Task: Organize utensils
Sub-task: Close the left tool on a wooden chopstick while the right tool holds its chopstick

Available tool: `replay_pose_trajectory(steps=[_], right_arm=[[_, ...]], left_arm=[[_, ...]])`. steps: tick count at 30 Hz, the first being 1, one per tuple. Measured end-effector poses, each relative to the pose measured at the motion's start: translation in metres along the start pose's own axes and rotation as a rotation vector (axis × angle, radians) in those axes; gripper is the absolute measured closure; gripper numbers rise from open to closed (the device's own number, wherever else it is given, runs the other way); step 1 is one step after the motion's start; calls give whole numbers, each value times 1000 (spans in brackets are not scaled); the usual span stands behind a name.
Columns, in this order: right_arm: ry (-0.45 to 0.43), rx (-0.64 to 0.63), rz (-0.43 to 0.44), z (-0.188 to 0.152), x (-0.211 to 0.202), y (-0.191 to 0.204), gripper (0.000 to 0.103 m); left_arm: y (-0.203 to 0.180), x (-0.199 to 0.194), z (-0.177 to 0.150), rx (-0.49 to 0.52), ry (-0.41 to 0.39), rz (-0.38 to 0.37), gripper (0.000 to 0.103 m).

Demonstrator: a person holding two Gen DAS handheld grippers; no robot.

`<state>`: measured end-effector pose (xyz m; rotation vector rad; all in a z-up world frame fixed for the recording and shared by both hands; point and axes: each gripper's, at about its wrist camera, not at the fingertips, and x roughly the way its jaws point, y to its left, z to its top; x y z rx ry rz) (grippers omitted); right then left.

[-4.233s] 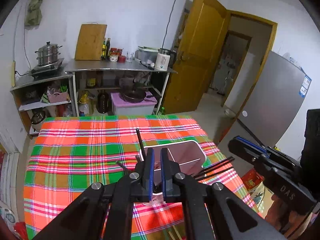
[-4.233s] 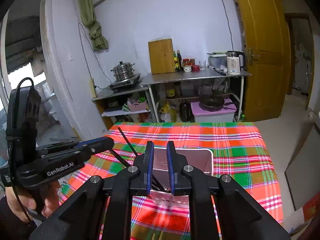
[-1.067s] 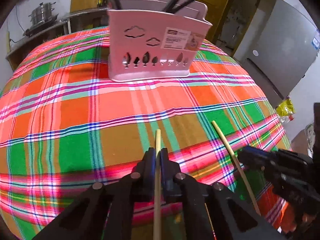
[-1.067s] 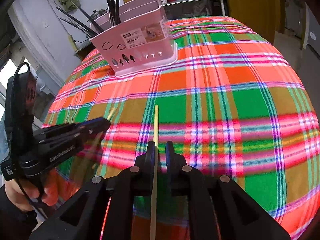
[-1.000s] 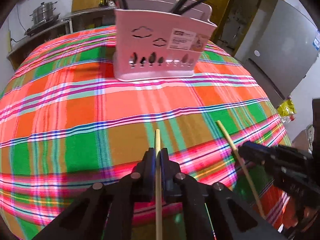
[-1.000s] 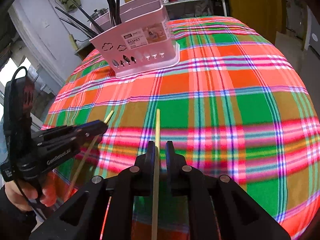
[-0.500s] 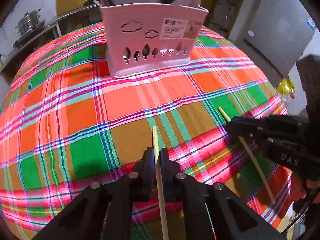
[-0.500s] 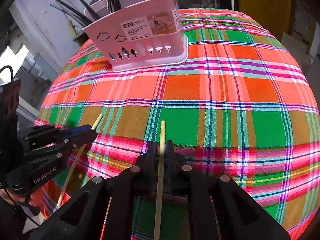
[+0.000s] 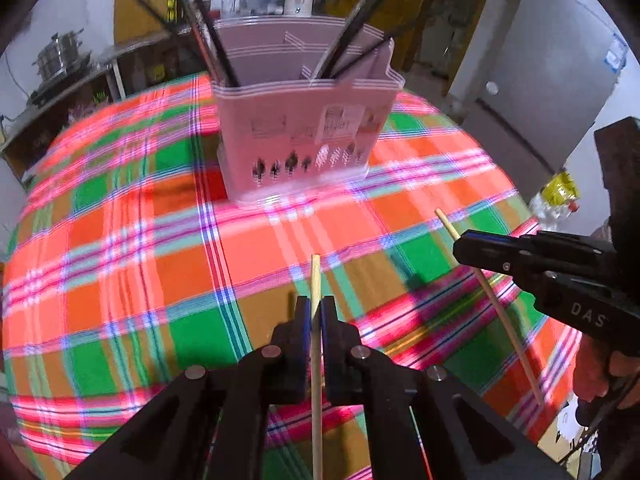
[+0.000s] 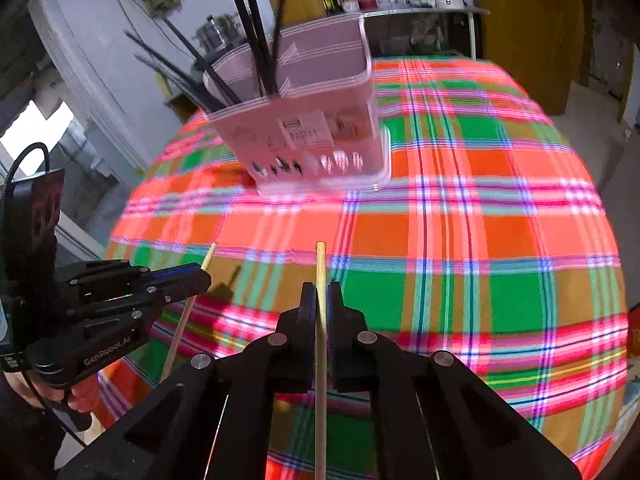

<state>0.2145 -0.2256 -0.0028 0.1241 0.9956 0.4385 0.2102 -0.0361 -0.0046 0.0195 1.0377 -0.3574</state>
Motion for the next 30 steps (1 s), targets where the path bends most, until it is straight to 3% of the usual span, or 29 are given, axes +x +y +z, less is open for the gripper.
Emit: replay_pose_trajectory(steps=[11, 14, 16, 22, 30], right_arm=[[-134, 0, 22, 18, -48, 11, 98], [-76, 7, -45, 13, -37, 9, 98], [7, 18, -54, 1, -16, 5, 98], [129, 51, -75, -24, 30, -12, 98], [171, 34, -96, -25, 46, -15, 96]], left_arm=[[0, -48, 22, -19, -95, -52, 98], [0, -40, 20, -23, -53, -34, 98], [0, -25, 15, -35, -4, -44, 98], [6, 25, -1, -52, 122, -22, 97], [19, 50, 1, -62, 183, -24, 97]])
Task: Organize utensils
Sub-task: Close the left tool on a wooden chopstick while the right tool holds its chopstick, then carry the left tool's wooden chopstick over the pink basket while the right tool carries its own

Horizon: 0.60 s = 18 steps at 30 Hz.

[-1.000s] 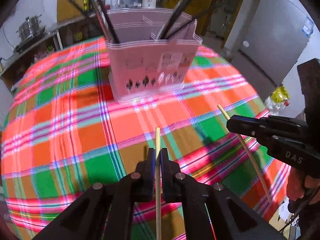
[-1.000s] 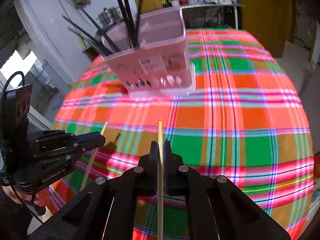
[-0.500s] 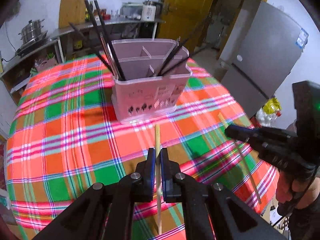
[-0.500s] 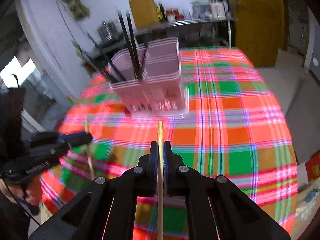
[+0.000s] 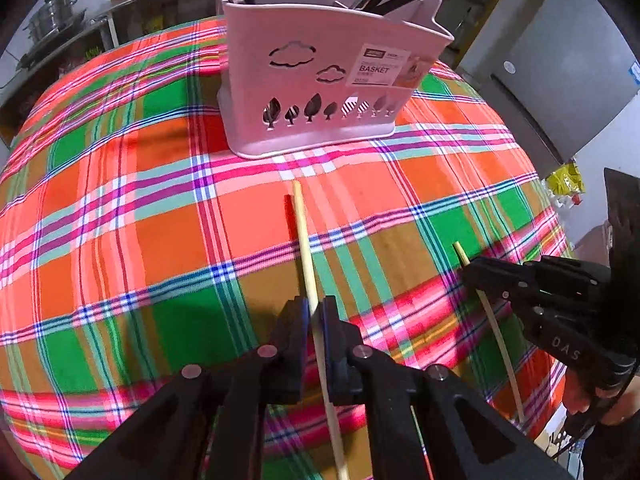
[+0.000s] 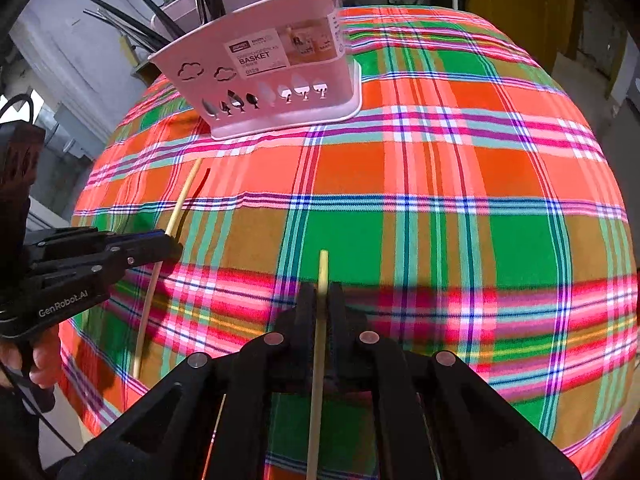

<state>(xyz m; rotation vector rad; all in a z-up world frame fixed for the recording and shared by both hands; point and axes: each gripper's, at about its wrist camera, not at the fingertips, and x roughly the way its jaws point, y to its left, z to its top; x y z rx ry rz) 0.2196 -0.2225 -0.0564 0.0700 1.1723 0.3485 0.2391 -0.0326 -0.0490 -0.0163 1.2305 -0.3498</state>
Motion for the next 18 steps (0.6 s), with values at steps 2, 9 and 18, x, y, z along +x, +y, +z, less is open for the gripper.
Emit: replay_pose_trajectory(steps=[2, 9, 18], right_arm=[[6, -2, -6, 4, 4, 0, 96], [43, -8, -16, 13, 10, 2, 96], [42, -27, -24, 15, 9, 3, 98]], left_arm=[[3, 3, 6, -10, -1, -2, 97], [6, 14, 25, -14, 14, 20, 92], [0, 20, 38, 45, 10, 81, 93]])
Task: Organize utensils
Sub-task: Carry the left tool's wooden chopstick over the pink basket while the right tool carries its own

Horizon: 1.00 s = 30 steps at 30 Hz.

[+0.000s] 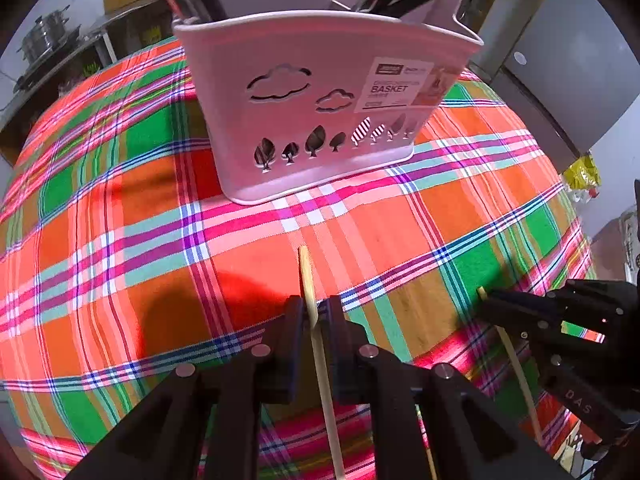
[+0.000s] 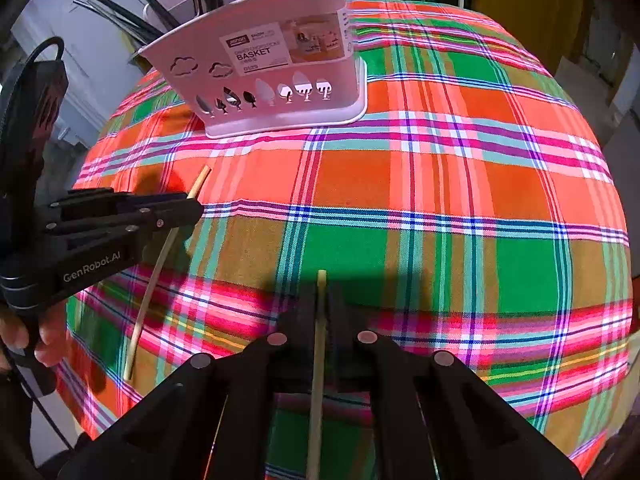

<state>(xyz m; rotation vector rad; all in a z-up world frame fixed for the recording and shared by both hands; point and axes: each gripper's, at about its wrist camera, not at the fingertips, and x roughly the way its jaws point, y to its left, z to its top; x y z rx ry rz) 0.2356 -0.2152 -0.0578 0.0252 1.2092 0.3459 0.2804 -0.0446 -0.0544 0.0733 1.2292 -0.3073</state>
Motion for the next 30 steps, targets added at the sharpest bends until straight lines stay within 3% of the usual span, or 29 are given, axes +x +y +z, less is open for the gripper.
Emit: replay_pose_trajectory(steps=[8, 21, 30], right_arm=[[-81, 7, 38, 9, -24, 3, 98], [-367, 8, 85, 26, -130, 13, 98], [-460, -11, 71, 20, -163, 22, 98]], left_arm=[[3, -28, -3, -18, -65, -31, 98], [-11, -155, 9, 22, -336, -72, 98], [-16, -178, 4, 30, -371, -62, 98]])
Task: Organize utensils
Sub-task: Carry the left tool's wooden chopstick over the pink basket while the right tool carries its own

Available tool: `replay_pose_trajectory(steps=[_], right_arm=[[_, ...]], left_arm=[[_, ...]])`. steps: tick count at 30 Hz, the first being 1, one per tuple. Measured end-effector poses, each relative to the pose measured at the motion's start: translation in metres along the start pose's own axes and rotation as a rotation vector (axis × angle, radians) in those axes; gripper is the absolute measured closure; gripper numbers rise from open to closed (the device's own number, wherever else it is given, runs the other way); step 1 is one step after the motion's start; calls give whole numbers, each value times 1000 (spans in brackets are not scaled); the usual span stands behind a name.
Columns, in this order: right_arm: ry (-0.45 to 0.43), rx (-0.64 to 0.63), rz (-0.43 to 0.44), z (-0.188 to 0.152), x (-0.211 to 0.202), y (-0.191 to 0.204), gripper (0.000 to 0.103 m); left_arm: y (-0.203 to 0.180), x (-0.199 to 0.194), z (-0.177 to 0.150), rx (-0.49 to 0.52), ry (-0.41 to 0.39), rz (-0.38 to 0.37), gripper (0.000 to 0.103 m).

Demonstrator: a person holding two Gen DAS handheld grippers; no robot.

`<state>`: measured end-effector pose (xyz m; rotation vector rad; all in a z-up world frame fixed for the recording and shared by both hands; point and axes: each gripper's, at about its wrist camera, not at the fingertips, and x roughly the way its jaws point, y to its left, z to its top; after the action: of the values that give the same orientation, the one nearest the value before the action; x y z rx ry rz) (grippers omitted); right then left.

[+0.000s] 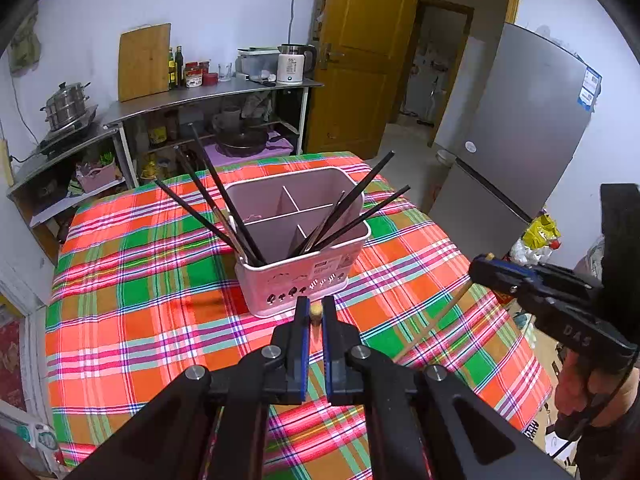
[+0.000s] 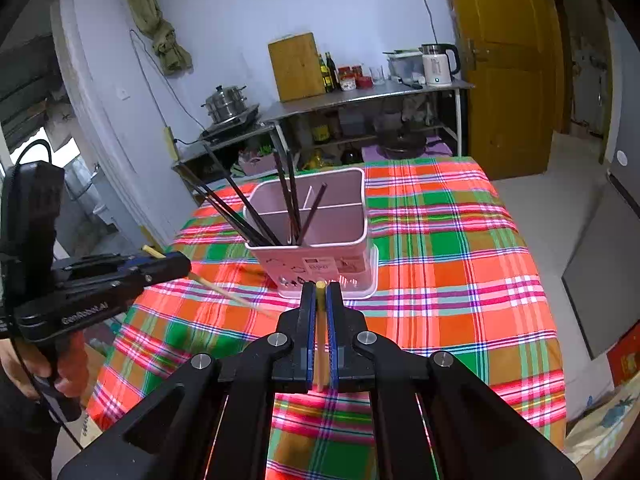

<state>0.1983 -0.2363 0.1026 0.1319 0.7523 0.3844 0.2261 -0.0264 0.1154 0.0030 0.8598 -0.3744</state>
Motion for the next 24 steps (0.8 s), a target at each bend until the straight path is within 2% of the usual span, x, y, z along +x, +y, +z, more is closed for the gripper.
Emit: replay_pose_trajectory(steps=[14, 24], right_arm=[[-69, -4, 47, 10, -18, 6, 98], [-147, -26, 105, 52, -17, 28, 98]], left_arm=[[6, -24, -4, -28, -25, -32, 98], [22, -61, 33, -53, -126, -16, 98]])
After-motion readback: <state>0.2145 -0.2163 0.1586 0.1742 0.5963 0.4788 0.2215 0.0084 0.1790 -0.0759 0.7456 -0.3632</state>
